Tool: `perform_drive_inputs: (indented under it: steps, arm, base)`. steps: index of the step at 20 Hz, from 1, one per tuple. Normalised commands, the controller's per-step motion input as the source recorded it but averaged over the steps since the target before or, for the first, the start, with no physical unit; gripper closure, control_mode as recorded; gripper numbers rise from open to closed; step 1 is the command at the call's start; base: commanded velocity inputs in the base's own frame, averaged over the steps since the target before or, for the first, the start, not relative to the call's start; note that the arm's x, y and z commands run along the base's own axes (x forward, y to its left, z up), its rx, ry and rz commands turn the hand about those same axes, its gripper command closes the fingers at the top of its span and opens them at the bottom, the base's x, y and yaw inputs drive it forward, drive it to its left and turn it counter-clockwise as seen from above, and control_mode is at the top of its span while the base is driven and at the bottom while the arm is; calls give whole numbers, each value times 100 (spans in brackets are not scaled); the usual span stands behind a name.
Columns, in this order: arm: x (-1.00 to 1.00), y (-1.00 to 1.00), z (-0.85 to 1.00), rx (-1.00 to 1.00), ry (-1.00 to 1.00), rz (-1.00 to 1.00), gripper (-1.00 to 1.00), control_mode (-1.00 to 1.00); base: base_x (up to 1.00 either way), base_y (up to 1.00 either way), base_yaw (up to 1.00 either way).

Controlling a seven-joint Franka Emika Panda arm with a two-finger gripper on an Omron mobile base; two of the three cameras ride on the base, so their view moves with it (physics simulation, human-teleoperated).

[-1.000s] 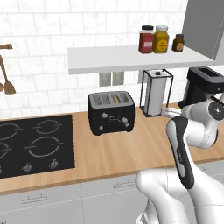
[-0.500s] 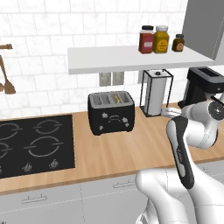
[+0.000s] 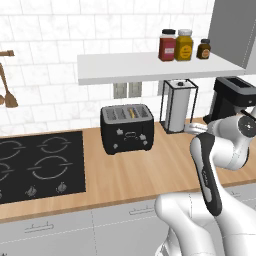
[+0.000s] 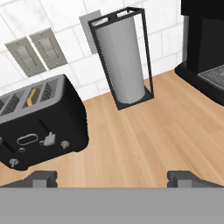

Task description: Start the toaster. Once the lever pops up, take the bread to the plate on the dining counter.

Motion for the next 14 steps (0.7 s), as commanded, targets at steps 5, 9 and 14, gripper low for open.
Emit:
perform_drive_inputs:
  steps: [5, 9, 14]
  arm:
    - [0, 0, 0, 0, 0, 0, -100, -100]
    - [0, 0, 0, 0, 0, 0, -100, -100]
    - [0, 0, 0, 0, 0, 0, -100, -100]
  base:
    - [0, 0, 0]
    - [0, 0, 0]
    - [0, 0, 0]
